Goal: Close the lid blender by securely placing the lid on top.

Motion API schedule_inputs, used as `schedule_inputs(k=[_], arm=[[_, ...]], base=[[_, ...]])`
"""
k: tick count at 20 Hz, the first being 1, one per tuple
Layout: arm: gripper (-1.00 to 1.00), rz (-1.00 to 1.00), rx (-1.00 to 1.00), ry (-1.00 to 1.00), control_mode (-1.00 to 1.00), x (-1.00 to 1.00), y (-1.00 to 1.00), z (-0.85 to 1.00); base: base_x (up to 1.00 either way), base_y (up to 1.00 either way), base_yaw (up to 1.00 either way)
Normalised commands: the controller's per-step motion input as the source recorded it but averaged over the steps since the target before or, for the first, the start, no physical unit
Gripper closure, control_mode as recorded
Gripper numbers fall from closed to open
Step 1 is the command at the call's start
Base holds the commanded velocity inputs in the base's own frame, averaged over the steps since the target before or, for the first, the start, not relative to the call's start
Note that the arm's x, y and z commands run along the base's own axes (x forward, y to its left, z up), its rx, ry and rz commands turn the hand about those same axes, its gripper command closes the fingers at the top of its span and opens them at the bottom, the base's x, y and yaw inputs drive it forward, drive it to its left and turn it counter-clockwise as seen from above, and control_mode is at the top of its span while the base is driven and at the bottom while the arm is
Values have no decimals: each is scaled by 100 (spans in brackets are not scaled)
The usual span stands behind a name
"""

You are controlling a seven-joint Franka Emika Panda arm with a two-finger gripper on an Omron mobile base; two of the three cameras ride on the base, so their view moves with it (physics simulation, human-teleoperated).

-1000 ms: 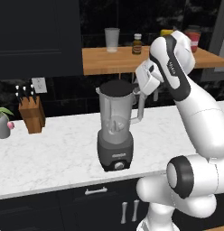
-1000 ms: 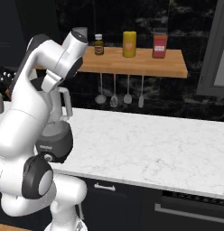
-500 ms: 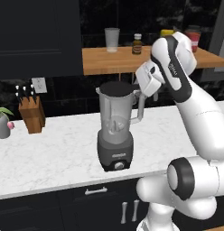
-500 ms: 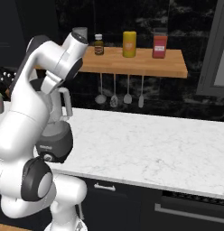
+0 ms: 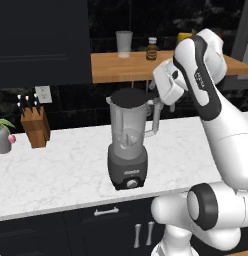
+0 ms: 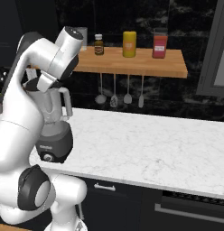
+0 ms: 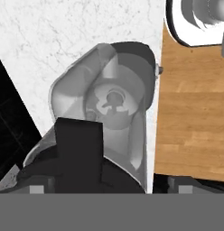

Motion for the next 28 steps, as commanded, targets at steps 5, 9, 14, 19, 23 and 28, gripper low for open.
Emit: schedule_inputs(k=[5,9,14,19,23,28], arm=[[-100,1,0,-8,-100,-10,0,20],[-100,0,0,-2,-100,-13,0,1],[-100,0,0,-13,-100,-87,0,14],[-100,0,0,-13,-100,-100,0,5],[-100,0,0,-8,-100,-77,0,8],[-100,1,0,-11,-100,0,-1,29]], base=[[0,0,0],[0,0,0],[0,0,0],[0,0,0],[0,0,0],[0,0,0]])
